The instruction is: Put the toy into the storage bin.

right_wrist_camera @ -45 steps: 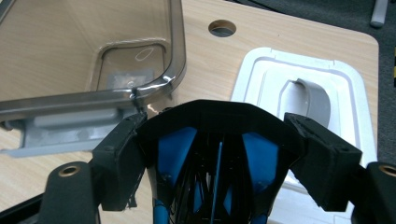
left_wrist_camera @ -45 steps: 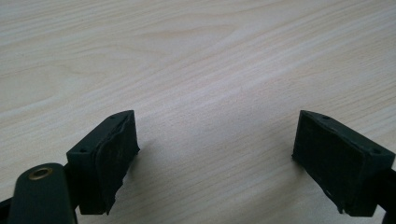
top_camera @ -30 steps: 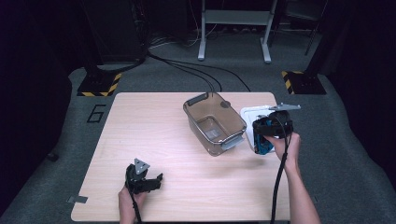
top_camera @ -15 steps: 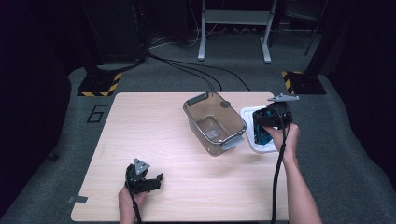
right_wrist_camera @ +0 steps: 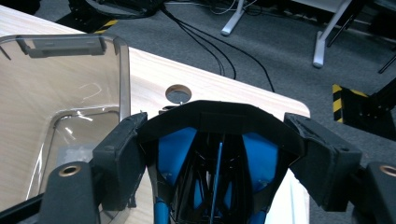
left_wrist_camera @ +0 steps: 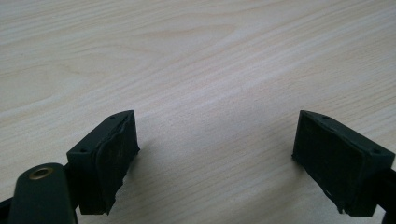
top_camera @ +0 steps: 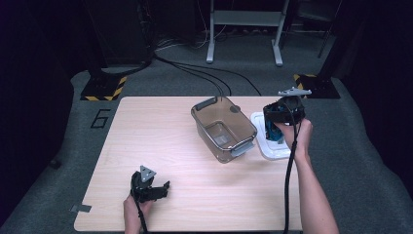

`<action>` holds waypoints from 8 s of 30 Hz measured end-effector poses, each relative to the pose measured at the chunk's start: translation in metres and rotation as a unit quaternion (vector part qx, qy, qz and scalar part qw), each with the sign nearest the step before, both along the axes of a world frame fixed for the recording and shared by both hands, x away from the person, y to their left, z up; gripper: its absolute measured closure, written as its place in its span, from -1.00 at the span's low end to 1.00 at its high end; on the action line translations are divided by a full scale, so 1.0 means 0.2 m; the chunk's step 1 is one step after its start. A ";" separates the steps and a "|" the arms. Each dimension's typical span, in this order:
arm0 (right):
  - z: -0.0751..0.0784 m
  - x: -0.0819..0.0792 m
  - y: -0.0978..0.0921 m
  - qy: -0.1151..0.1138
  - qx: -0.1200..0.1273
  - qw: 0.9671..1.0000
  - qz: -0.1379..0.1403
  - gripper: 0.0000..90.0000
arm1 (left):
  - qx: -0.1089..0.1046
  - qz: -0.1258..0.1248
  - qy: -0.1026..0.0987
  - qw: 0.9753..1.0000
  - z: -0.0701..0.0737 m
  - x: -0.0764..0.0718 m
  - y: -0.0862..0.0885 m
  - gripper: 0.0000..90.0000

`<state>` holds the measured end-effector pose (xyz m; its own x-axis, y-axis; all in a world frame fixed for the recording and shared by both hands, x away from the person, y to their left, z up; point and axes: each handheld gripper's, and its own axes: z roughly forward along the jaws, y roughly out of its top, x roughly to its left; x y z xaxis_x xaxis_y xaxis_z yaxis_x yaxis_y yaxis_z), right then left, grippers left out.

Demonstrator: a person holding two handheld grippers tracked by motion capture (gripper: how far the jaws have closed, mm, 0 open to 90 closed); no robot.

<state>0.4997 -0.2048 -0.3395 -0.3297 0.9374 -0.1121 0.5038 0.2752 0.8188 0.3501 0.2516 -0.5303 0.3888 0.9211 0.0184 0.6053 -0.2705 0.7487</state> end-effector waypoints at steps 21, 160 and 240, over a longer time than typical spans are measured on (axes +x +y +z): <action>0.19 0.02 0.14 -0.039 -0.023 0.999 0.025 -0.47 | 0.002 0.000 0.000 1.000 0.00 0.00 0.00 -0.69; -0.36 0.02 0.53 0.097 0.035 0.984 0.146 -0.47 | 0.001 0.000 -0.002 1.000 0.00 0.00 0.00 -0.69; -0.25 -0.10 0.56 0.181 -0.042 0.975 0.125 -0.48 | 0.001 -0.001 0.000 1.000 0.00 0.00 0.00 -0.69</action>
